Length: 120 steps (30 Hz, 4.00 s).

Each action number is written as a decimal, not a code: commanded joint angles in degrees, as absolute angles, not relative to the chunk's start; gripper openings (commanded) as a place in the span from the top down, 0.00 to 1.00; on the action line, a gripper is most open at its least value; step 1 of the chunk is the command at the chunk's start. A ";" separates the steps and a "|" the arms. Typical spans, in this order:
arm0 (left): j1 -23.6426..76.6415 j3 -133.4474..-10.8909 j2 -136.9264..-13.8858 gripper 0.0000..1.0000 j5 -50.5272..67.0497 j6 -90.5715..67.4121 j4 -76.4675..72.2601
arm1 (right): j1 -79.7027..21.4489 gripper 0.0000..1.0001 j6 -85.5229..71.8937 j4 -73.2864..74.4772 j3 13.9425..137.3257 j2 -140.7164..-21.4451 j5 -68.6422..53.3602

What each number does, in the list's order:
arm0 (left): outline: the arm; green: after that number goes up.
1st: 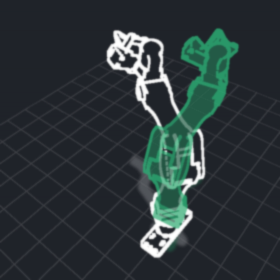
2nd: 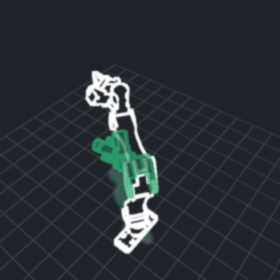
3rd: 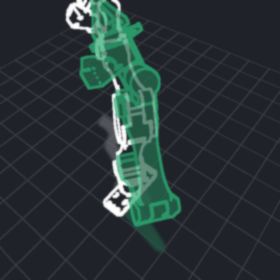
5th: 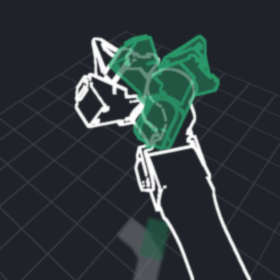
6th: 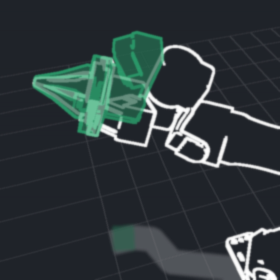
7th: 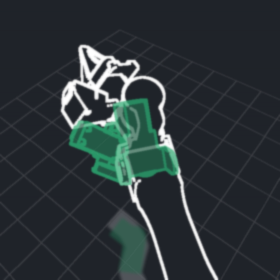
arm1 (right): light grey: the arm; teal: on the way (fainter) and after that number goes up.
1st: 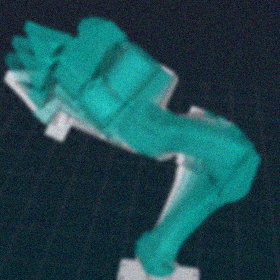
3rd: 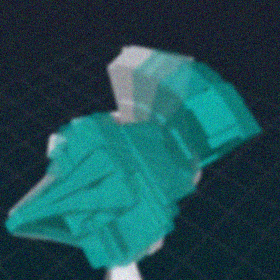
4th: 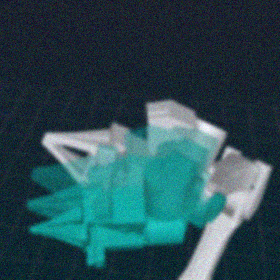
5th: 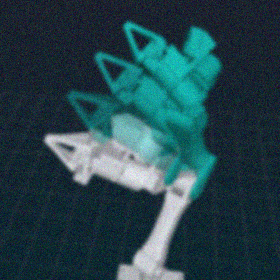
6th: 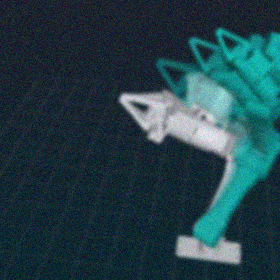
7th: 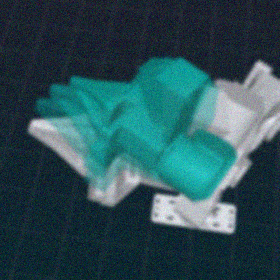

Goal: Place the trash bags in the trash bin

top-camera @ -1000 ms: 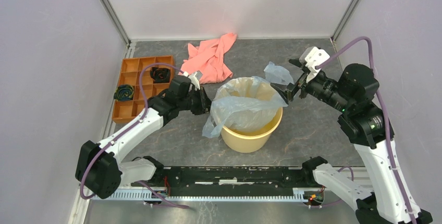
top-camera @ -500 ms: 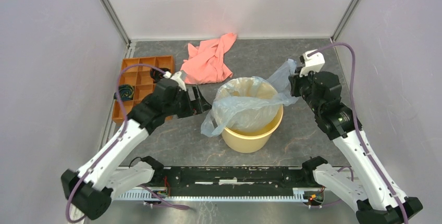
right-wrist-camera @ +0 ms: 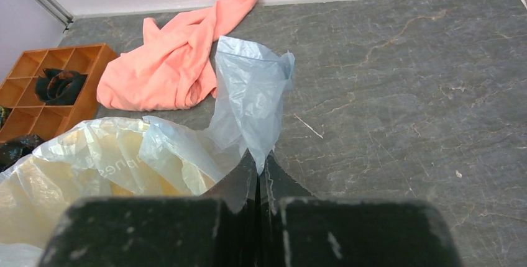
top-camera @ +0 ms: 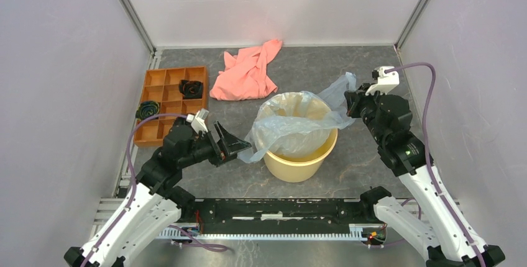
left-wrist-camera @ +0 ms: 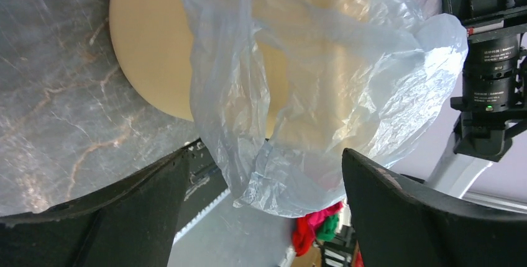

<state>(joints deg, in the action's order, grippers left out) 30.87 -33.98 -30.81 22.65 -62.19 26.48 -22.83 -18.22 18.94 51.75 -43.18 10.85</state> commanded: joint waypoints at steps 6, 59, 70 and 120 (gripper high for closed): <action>32.59 -31.85 -32.18 0.16 28.03 -67.52 19.69 | -22.86 0.98 -19.12 16.73 52.90 -42.69 10.96; 52.11 -26.10 -52.44 0.87 -8.67 -65.23 24.27 | -22.87 0.28 -17.09 50.18 48.59 -39.82 18.29; 52.12 -25.85 -55.73 0.85 -5.48 -63.08 20.29 | -24.77 0.22 -4.09 44.23 74.61 -54.06 -15.68; 52.12 -24.84 -54.53 0.82 -4.04 -63.86 18.50 | -53.82 0.22 -14.03 7.02 62.68 -79.31 9.89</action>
<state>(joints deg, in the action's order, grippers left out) 52.10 -24.34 -52.64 -5.39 -66.15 21.32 -53.93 -10.35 18.70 61.67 -77.25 17.91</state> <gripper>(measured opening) 0.176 0.779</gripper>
